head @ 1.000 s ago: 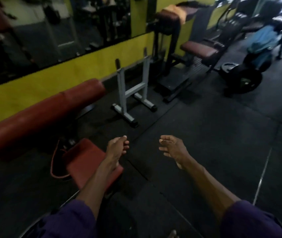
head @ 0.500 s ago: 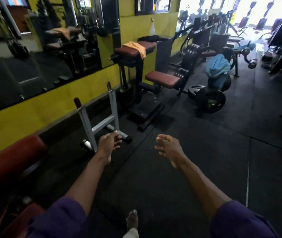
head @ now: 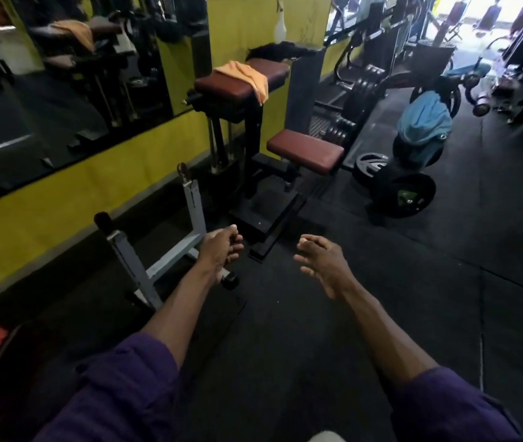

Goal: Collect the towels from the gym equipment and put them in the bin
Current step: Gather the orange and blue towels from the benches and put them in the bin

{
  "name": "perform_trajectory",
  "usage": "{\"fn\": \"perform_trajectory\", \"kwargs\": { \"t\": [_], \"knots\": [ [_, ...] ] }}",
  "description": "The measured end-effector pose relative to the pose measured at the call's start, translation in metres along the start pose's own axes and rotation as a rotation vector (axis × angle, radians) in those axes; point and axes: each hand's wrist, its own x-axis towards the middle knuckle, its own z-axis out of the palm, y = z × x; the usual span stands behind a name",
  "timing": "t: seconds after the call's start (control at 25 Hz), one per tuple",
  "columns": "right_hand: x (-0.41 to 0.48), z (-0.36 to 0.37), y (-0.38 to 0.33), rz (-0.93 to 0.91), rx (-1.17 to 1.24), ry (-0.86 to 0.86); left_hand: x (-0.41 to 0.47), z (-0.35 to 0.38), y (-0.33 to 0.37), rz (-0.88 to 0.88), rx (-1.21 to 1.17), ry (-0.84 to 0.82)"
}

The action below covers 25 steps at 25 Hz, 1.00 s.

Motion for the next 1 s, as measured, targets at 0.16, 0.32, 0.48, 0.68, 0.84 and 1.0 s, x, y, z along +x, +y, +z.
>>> {"fn": "perform_trajectory", "kwargs": {
  "t": [0.16,0.32,0.48,0.68,0.84,1.0],
  "knots": [
    [0.089,0.002,-0.017,0.012,0.015,0.024,0.087,0.031,0.017,-0.005,0.024,-0.013],
    [0.197,0.001,-0.044,0.011,0.05,0.058,0.181,0.068,0.047,0.022,0.044,-0.01],
    [0.311,-0.004,-0.088,0.0,0.048,0.02,0.277,0.105,0.098,0.048,0.038,0.01],
    [0.416,-0.006,-0.144,-0.052,0.03,-0.032,0.352,0.131,0.141,0.0,-0.047,0.071],
    [0.49,-0.004,-0.172,-0.06,0.047,-0.043,0.418,0.152,0.173,0.007,-0.098,0.089],
    [0.562,0.002,-0.191,-0.055,0.056,-0.029,0.507,0.177,0.23,0.165,0.012,0.065]
  ]
}}
